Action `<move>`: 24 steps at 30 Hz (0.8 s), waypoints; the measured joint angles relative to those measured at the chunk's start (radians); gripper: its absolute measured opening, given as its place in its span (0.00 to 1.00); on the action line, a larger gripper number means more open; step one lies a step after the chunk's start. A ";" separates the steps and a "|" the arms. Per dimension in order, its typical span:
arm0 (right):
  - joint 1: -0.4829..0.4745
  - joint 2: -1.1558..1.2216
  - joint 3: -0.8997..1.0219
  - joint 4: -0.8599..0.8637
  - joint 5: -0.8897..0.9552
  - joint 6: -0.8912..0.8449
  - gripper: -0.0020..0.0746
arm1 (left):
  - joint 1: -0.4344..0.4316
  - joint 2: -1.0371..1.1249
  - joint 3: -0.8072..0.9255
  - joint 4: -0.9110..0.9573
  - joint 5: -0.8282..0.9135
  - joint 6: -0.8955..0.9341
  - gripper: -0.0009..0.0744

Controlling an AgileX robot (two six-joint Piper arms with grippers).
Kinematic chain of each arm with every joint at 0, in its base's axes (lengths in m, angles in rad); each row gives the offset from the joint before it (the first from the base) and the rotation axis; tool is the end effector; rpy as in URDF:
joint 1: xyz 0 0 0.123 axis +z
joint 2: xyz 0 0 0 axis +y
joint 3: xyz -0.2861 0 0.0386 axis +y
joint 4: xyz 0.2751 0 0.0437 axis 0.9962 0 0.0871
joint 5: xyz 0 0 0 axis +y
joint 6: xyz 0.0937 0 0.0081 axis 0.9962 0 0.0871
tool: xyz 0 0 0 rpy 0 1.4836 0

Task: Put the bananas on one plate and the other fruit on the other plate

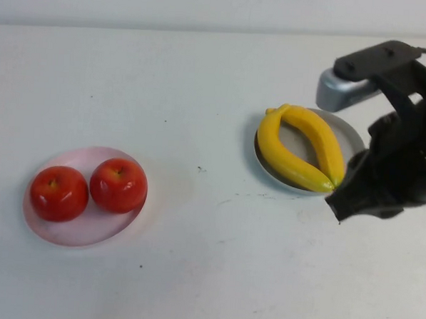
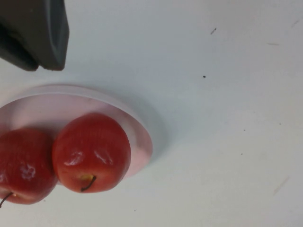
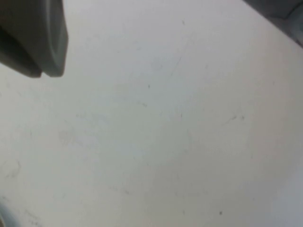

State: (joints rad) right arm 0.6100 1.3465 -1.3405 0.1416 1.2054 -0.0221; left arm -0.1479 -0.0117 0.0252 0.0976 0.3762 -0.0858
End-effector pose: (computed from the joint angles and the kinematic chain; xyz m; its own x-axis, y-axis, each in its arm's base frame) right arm 0.2304 0.1762 0.3686 -0.7555 -0.4932 -0.4313 -0.5934 0.7942 0.1312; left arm 0.0785 -0.0083 0.1703 -0.2925 0.0487 -0.9550 0.1149 0.9933 0.0154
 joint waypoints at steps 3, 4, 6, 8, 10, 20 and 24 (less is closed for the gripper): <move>0.000 -0.084 0.076 0.012 0.017 0.000 0.01 | 0.000 0.000 0.000 0.000 0.000 0.000 0.01; 0.000 -0.109 0.090 0.017 0.028 0.000 0.01 | 0.000 0.000 0.000 0.000 0.000 0.000 0.01; 0.000 -0.147 0.107 0.021 0.036 -0.002 0.01 | 0.000 0.000 0.000 0.000 0.000 0.000 0.01; 0.000 -0.181 0.128 0.005 0.037 -0.004 0.01 | 0.000 0.000 0.000 0.000 0.000 0.000 0.01; 0.000 -0.212 0.159 -0.020 0.014 -0.004 0.01 | 0.000 0.000 0.000 0.000 0.000 0.000 0.01; -0.140 -0.445 0.606 -0.048 -0.518 -0.004 0.01 | 0.000 0.000 0.000 0.000 0.002 0.000 0.01; -0.334 -0.645 0.909 0.052 -0.781 -0.004 0.01 | 0.000 0.000 0.000 0.000 0.002 0.000 0.01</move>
State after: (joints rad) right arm 0.2760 0.7015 -0.4310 0.1935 0.4249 -0.0262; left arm -0.1479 -0.0117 0.0252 0.0976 0.3777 -0.0858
